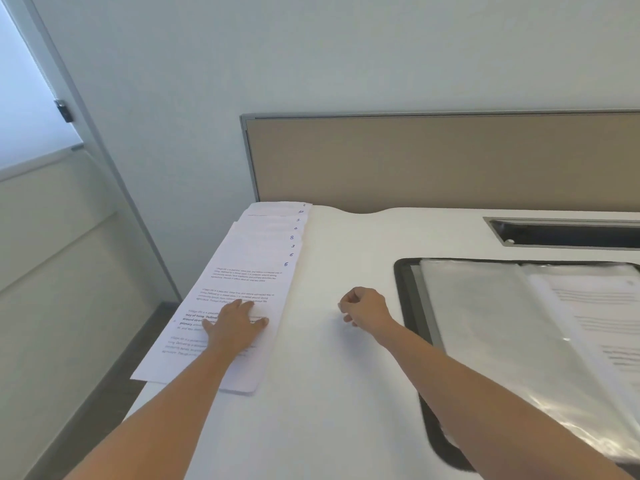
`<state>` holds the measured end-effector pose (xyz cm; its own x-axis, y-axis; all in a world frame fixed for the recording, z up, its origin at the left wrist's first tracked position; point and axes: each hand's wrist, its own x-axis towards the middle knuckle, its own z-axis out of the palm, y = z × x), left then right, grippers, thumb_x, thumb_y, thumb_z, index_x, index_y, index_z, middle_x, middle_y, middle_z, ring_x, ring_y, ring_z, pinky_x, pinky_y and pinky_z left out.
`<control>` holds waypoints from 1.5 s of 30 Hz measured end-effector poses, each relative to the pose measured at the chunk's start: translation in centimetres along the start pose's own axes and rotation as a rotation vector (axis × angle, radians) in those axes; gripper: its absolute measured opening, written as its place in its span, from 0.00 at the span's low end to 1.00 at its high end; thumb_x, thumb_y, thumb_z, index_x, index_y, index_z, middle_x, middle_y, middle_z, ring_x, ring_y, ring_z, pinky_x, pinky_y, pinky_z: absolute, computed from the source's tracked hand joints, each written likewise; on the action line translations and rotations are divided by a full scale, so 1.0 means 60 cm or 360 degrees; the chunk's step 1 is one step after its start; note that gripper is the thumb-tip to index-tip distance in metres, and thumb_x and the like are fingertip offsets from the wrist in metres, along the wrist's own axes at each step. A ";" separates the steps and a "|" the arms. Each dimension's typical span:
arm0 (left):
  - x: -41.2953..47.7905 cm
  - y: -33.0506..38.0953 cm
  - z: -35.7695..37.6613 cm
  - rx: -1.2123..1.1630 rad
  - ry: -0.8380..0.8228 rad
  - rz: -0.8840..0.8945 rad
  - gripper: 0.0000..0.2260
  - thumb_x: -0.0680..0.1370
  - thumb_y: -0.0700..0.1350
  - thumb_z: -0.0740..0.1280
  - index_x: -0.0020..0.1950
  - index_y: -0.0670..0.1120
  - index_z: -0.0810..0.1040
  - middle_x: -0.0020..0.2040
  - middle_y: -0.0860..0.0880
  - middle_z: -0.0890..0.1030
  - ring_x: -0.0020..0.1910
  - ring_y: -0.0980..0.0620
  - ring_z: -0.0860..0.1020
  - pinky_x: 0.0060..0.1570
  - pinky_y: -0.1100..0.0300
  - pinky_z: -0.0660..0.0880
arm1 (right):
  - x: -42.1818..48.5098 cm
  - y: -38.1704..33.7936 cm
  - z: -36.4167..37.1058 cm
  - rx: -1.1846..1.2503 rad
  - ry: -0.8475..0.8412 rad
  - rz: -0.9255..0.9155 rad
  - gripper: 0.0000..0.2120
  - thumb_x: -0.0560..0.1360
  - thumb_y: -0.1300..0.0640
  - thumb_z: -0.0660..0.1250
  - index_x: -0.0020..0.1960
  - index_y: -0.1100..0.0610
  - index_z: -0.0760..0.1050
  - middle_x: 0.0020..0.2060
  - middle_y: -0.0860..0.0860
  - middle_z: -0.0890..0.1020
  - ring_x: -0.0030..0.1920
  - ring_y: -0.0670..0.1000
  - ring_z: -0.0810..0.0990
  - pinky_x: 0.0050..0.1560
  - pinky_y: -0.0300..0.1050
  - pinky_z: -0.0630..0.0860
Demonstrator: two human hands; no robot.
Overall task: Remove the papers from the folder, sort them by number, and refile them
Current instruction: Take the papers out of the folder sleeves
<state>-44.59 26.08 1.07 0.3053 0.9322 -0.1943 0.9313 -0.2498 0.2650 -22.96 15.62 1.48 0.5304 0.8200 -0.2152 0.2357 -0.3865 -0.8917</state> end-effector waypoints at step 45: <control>-0.327 0.748 0.203 -0.1282 -0.0257 0.0445 0.17 0.75 0.50 0.70 0.61 0.47 0.74 0.61 0.47 0.75 0.58 0.51 0.74 0.58 0.58 0.71 | -0.168 0.304 -0.678 0.0360 0.0217 0.0020 0.08 0.71 0.61 0.71 0.48 0.56 0.74 0.42 0.50 0.82 0.41 0.44 0.77 0.39 0.39 0.70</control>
<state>-6.34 -6.60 5.26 0.5837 0.8002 -0.1377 0.4124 -0.1460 0.8992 9.11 -16.86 3.59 0.6408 0.7451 -0.1849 0.0483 -0.2795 -0.9589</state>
